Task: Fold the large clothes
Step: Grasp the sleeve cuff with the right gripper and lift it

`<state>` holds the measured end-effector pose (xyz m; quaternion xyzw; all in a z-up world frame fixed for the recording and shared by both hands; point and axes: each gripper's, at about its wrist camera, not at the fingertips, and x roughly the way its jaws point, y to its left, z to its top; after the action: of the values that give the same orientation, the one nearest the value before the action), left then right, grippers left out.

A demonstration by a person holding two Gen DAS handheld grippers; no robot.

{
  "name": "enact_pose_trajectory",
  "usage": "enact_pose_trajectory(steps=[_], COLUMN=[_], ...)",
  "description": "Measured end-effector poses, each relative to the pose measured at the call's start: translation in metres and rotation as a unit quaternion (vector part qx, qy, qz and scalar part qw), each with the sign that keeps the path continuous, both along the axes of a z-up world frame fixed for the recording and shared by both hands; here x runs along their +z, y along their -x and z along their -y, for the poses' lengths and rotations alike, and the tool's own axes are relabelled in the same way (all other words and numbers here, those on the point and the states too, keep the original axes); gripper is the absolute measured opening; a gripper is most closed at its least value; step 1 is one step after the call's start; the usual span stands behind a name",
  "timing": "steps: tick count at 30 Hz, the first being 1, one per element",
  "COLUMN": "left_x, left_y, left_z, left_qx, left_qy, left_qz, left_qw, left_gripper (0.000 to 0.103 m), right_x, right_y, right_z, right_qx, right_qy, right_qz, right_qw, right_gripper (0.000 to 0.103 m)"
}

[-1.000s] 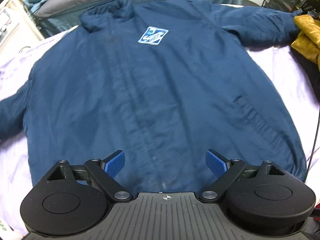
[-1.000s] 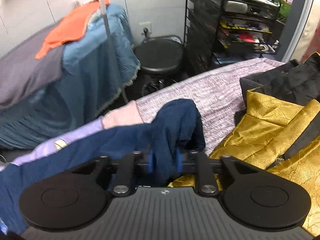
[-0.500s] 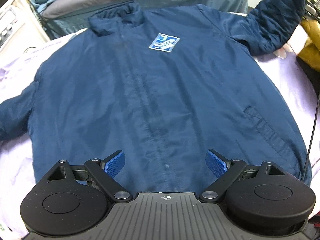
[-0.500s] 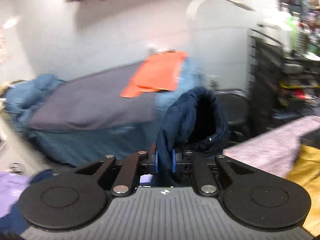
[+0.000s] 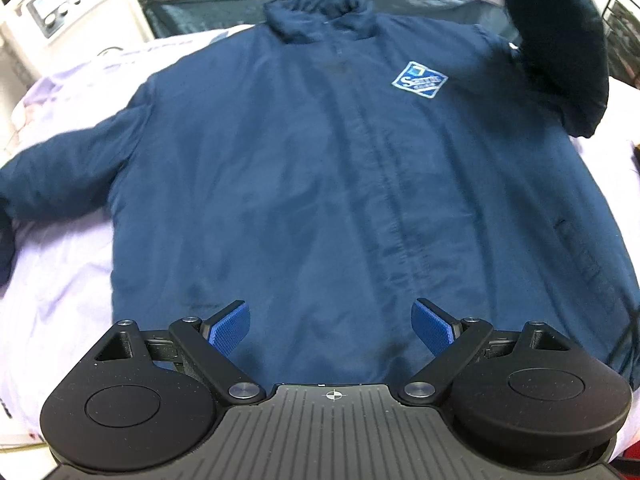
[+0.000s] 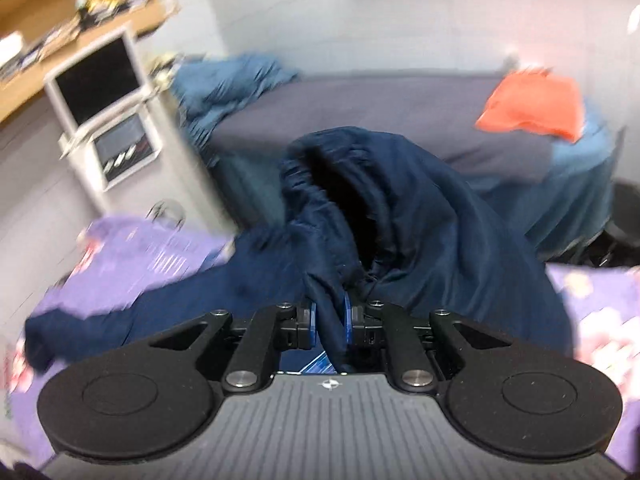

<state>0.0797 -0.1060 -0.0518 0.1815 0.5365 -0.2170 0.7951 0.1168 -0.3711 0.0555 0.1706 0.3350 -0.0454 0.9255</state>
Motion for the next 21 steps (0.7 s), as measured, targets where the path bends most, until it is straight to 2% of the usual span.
enact_pose_trajectory(steps=[1,3,4,5,6,9,11,14,17,21], left_x=[-0.001,-0.003,-0.003,-0.004,-0.005,-0.010,-0.013,-0.019,-0.018,-0.013], left_y=[-0.001,-0.001,-0.001,-0.001,-0.001,-0.002,-0.004,-0.005,-0.008,-0.016], left_z=[-0.004,-0.010,-0.013,-0.015,-0.017,-0.020,-0.022,-0.021,-0.021,-0.017], left_qx=[0.002,0.006,0.008,0.011,0.012,0.017,0.018,0.018,0.024,0.027], left_qy=[-0.001,-0.006,-0.007,-0.008,-0.008,-0.007,-0.006,-0.010,-0.007,0.010], left_qz=[0.000,-0.001,0.000,0.001,0.000,-0.009,-0.014,-0.017,-0.012,0.001], left_qw=[1.0000,1.0000,0.9999,0.9999,0.9999,0.9998,0.9997,0.9996,0.9996,0.9996], left_gripper=[0.103,0.103,0.103,0.103,0.103,0.103,0.103,0.103,0.103,0.103], right_x=[-0.007,-0.028,-0.038,-0.050,-0.062,-0.084,-0.092,-0.095,-0.088,-0.085], right_y=[-0.002,-0.009,-0.012,-0.013,-0.013,-0.003,0.006,0.016,0.035,0.068], right_z=[-0.015,-0.037,-0.049,-0.058,-0.064,-0.078,-0.080,-0.081,-0.080,-0.066], right_qx=[0.009,0.027,0.032,0.039,0.044,0.027,0.022,0.028,0.023,-0.015], right_qy=[-0.003,-0.004,-0.003,-0.006,-0.014,-0.025,-0.057,-0.098,-0.105,-0.105], right_qz=[-0.009,-0.039,-0.056,-0.072,-0.084,-0.113,-0.121,-0.117,-0.103,-0.091], right_qw=[1.000,0.999,0.998,0.997,0.995,0.993,0.991,0.988,0.989,0.990], right_gripper=[0.016,0.024,0.032,0.051,0.063,0.076,0.077,0.085,0.085,0.091])
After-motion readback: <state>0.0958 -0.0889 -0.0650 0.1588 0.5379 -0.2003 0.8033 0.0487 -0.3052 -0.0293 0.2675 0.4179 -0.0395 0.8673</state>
